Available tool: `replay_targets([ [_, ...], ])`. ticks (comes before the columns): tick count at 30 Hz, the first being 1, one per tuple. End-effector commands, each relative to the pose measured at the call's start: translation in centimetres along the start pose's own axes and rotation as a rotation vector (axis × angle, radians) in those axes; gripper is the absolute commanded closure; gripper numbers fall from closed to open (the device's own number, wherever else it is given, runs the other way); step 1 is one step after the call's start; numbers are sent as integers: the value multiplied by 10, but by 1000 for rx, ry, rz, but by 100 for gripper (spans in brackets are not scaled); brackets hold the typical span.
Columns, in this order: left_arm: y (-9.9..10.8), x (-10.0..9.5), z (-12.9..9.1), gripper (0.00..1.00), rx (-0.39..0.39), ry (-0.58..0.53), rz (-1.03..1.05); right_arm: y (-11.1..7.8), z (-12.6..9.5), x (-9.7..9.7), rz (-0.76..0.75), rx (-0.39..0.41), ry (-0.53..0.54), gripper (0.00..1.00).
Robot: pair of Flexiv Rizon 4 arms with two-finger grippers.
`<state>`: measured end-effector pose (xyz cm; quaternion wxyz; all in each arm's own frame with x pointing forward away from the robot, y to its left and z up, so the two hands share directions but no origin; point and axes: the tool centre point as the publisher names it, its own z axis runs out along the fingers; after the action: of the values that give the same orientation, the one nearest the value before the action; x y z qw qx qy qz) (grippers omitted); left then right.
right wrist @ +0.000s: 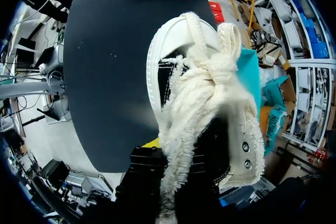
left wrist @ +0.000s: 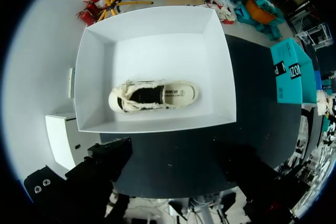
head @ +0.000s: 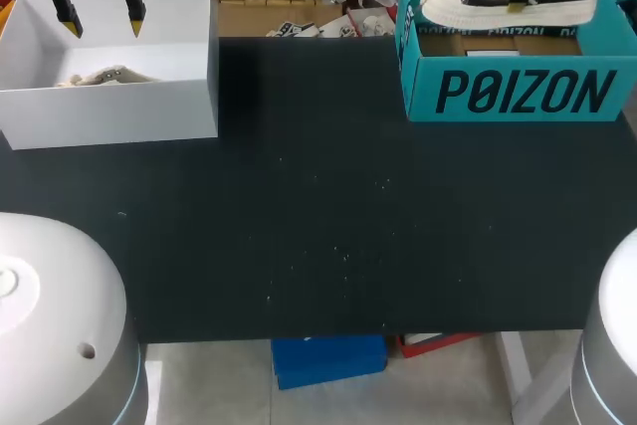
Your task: Take the shoe out of the shoebox, open the shoe tongue, remove and reinsert the insole, then place the shoe into the shoebox
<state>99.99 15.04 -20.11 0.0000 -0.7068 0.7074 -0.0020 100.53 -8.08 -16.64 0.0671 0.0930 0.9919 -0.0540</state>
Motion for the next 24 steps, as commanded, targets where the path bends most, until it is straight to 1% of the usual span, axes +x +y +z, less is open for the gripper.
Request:
replay_targets([
  [1, 0, 0, 0, 0, -1, -1, -1, 23, -36, 93, 12, 10, -290, 100],
  [6, 0, 0, 0, 0, -1, -1, -1, 62, -25, 135, 48, 36, -324, 100],
  [13, 0, 0, 0, 0, -1, -1, -1, 119, -9, 188, 52, 13, -330, 100],
  [19, 0, 0, 0, 0, -1, -1, -1, 162, 12, 224, 19, -8, -325, 100],
  [21, 0, 0, 0, 0, -1, -1, -1, 174, 21, 232, 0, -14, -321, 100],
  [24, 0, 0, 0, 0, -1, -1, -1, 189, 33, 240, -17, -16, -309, 100],
])
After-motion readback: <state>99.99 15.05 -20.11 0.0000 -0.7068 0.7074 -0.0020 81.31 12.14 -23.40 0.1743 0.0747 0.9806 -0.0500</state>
